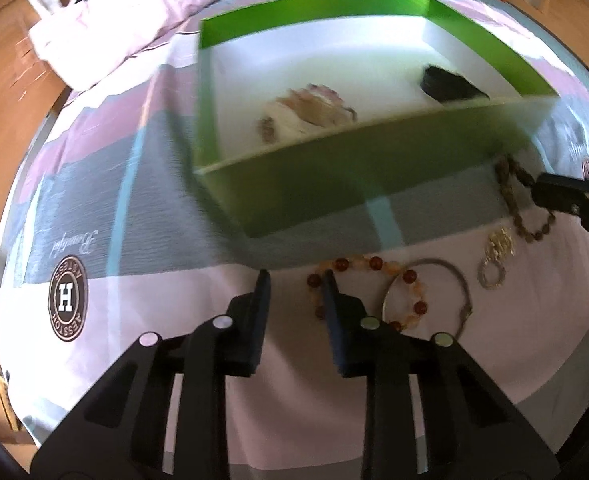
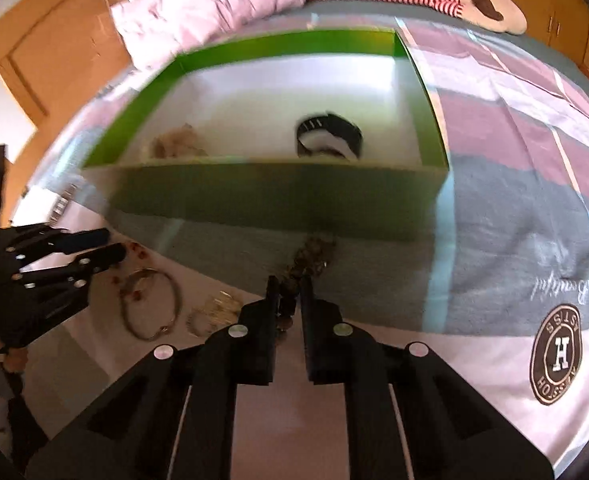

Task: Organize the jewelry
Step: 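Grasp the brown wooden bead bracelet with the right tool while the left grasps the red-orange bead bracelet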

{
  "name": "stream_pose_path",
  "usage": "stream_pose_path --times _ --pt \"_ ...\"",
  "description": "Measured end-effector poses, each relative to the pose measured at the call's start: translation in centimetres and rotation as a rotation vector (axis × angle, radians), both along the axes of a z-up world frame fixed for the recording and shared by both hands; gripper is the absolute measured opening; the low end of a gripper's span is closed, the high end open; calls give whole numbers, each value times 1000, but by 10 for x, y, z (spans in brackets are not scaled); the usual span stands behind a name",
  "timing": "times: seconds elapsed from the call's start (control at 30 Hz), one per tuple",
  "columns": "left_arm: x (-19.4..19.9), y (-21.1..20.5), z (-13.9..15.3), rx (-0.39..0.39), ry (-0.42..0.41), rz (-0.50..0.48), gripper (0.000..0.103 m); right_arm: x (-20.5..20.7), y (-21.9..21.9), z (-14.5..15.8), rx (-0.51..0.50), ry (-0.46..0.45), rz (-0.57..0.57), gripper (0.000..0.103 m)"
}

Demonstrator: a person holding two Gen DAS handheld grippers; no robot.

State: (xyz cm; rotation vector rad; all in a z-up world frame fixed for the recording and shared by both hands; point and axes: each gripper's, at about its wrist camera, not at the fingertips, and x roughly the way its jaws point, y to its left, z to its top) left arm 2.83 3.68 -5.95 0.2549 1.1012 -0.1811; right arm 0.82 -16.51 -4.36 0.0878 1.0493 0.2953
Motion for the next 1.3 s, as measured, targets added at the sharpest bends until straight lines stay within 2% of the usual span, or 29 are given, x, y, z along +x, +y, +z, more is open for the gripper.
stream_pose_path --times 0.13,0.27,0.33,0.43,0.57,0.7,0.97,1.07,1.3 --pt "0 1 4 -15 -2 -4 27 7 -15 -3 9 29 -71 13" --pt "-2 -3 1 1 9 -20 33 15 -33 -5 9 50 -182 24" --pt "-3 -5 -1 9 14 -24 35 17 -37 -7 15 62 -200 28" --pt "-3 -8 -2 11 18 -30 37 14 -31 -9 -5 71 -174 29" --pt "-4 -10 -4 15 19 -40 37 12 -17 -11 -85 46 -129 41" --pt "-4 -11 -4 25 17 -48 37 10 -6 -13 -160 23 -99 44" --pt "-6 -13 -4 26 18 -51 41 11 -3 -22 -169 44 -94 44" --pt "-6 -14 -5 32 19 -51 44 11 0 -23 -176 40 -88 51" --pt "-7 -16 -6 39 20 -50 45 10 6 -25 -204 26 -77 52"
